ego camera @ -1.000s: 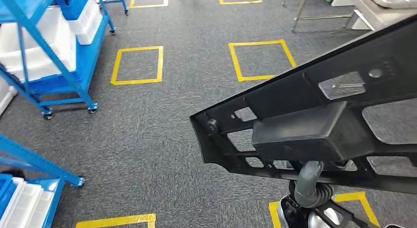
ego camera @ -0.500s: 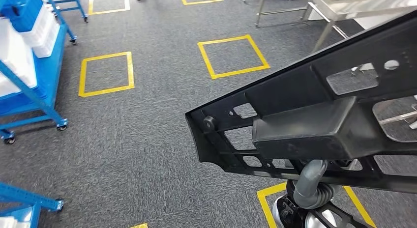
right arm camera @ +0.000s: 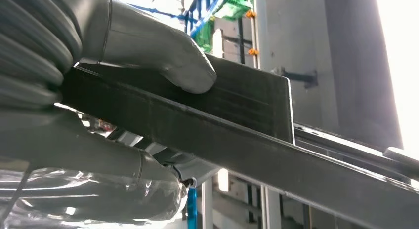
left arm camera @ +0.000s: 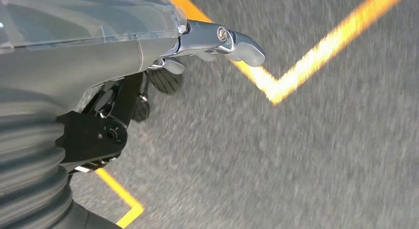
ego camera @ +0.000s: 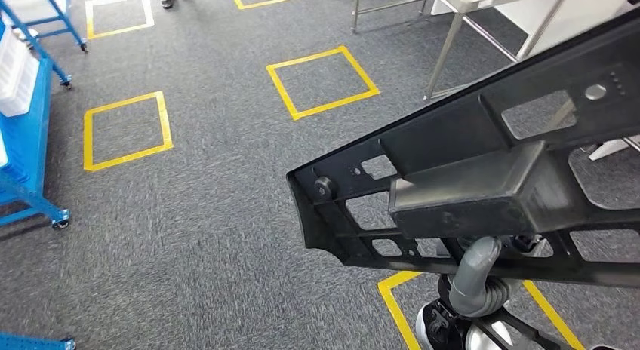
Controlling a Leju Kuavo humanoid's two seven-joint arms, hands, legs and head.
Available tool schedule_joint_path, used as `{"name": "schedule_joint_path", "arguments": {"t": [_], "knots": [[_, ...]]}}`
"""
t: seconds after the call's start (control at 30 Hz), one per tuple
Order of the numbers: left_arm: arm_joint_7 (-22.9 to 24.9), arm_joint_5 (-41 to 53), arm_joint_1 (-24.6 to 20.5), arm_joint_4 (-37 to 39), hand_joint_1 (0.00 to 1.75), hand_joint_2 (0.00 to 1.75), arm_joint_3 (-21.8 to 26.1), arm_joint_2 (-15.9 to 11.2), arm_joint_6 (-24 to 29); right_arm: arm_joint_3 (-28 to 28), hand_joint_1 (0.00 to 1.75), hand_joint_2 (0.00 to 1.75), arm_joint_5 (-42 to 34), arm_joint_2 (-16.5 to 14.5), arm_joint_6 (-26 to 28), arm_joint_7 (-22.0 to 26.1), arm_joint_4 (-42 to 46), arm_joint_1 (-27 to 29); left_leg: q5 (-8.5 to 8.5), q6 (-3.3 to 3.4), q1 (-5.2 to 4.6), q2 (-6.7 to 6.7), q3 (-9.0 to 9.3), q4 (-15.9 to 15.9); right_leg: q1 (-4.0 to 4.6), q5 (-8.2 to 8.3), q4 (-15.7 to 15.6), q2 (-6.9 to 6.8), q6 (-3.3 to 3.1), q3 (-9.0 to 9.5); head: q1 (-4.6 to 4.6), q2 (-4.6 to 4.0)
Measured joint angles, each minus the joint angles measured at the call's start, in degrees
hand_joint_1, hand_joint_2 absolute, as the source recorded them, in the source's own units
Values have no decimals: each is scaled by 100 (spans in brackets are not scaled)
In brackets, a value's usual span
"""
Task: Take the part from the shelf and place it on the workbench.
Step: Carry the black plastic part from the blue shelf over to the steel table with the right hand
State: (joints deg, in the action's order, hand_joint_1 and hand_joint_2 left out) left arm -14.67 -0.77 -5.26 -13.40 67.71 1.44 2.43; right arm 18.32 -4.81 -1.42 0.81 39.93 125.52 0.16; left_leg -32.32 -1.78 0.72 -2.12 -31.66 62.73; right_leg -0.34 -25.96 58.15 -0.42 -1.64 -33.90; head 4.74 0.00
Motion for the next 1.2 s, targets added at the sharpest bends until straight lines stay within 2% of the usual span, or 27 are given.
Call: {"name": "schedule_joint_path", "arguments": {"t": [0.3, 0.37, 0.4, 0.43, 0.5, 0.53, 0.57, 0.6, 0.63, 0.67, 0.7, 0.77, 0.83, 0.9, 0.93, 1.0, 1.03, 1.1, 1.13, 1.17, 1.2], "knots": [[0, 0, 0, 0, 0, 175, 0, 0, 0, 0, 175, 175, 0, 0, 0, 0, 0, 0, -3, 0, 0, 2, -3, 7, 0, 0, 0, 1, -1, 0, 0, 0], [0, 7, 18, 0, 0, 175, 10, 0, 8, 11, 175, 175, 11, -12, -2, 0, -19, 23, -215, -10, 0, 73, -263, 529, 10, 0, 3, 83, -10, -1, -1, 0], [-5, 7, 35, 0, 0, 175, 17, 0, 6, 13, 175, 175, 21, -18, -1, 0, -39, 67, -83, -1, 7, 204, -281, 452, 13, -8, 24, 227, -4, 1, -2, 0], [-13, 8, 37, 0, 0, 175, 22, 1, -6, -1, 175, 175, 29, -24, 1, 0, -62, 144, 58, 62, 14, 293, -270, 313, 18, -43, 87, 325, 54, -34, -3, 0], [-32, 3, 35, 0, 0, 175, 22, 3, -39, -38, 175, 175, 33, -24, 5, 0, -94, 275, 545, 208, 21, 349, 4, -474, 14, -269, 472, 339, 189, -235, -3, 0], [-36, 4, 34, 0, 0, 175, 19, 4, -50, -53, 175, 175, 30, -24, 5, 0, -106, 311, 548, 270, 14, 249, 28, -531, 9, -446, 806, 223, 253, -413, -3, 0], [-37, 4, 49, 0, 0, 175, 19, 3, -50, -52, 175, 175, 29, -24, 4, 0, -119, 318, 545, 279, 6, 171, 25, -531, -3, -614, 1170, 149, 271, -591, -2, 0], [-37, 4, 61, 0, 0, 175, 18, 1, -50, -52, 175, 175, 21, -24, -4, 0, -134, 336, 539, 282, 0, 90, 24, -530, -20, -712, 1459, 114, 290, -728, -2, 0], [-37, 4, 66, 0, 0, 175, 18, 0, -50, -53, 175, 175, 3, -23, -22, -1, -152, 361, 533, 280, -3, 13, 24, -529, -36, -714, 1589, 92, 307, -785, -2, 0], [-37, 4, 66, 0, 0, 175, 17, 1, -50, -54, 175, 175, -24, -23, -49, -1, -171, 387, 525, 274, -3, -57, 28, -528, -50, -612, 1500, 67, 318, -731, -2, 0], [-37, 4, 64, 0, 0, 175, 16, 3, -50, -57, 175, 175, -53, -22, -78, -2, -191, 409, 515, 262, -3, -120, 37, -526, -58, -442, 1215, 17, 321, -572, -2, 0], [-37, 4, 63, 0, 0, 175, 11, 9, -46, -69, 175, 175, -101, -21, -144, -3, -222, 423, 483, 217, -22, -227, 65, -513, -30, -157, 455, -240, 288, -157, -2, 0], [-38, 4, 63, 0, 0, 175, 7, 13, -44, -89, 175, 175, -125, -20, -215, -2, -240, 431, 452, 156, -49, -327, 93, -504, 22, -86, 77, -388, 225, 32, -2, 0], [-44, 2, 48, 0, 0, 175, -3, 13, -48, -116, 175, 175, -130, -20, -276, 0, -249, 447, 429, 93, -57, -435, 123, -513, 38, -80, 44, -274, 158, 26, -2, 0], [-51, 2, 33, 0, 0, 175, -13, 13, -54, -130, 175, 175, -127, -20, -297, 1, -250, 453, 393, 58, -45, -407, 130, -489, 29, -66, 21, -210, 126, 34, -2, 0], [-67, 8, 17, 1, 0, 175, -29, 15, -68, -145, 175, 175, -122, -23, -323, 1, -250, 454, 177, 5, -19, -173, 9, -172, 0, -36, -24, -91, 56, 61, -2, 0], [-75, 11, 20, 2, 0, 175, -33, 16, -74, -149, 175, 175, -121, -24, -333, 1, -251, 453, 1, -10, -6, -12, -141, 160, -2, -32, -31, -34, 33, 64, -2, 0], [-85, 17, 43, 3, 0, 175, -38, 16, -83, -157, 175, 175, -123, -26, -367, 0, -256, 451, -293, -24, -4, 132, -506, 904, 6, -33, -25, 105, 7, 66, -2, 0], [-88, 12, 54, 4, 0, 175, -41, 15, -85, -163, 175, 175, -124, -26, -386, 0, -261, 452, -304, -28, -3, 149, -613, 1091, 10, -34, -18, 187, 6, 69, -2, 0], [-89, 8, 60, 7, 0, 175, -44, 15, -86, -170, 175, 175, -124, -26, -402, -1, -267, 451, -200, -28, -1, 158, -621, 1061, 11, -37, -7, 271, 8, 73, -2, 0], [-89, 5, 60, 10, 0, 175, -48, 15, -85, -178, 175, 175, -123, -28, -410, -1, -272, 451, -5, -25, 4, 178, -532, 820, 8, -43, 8, 352, 16, 77, -2, 0]]}}
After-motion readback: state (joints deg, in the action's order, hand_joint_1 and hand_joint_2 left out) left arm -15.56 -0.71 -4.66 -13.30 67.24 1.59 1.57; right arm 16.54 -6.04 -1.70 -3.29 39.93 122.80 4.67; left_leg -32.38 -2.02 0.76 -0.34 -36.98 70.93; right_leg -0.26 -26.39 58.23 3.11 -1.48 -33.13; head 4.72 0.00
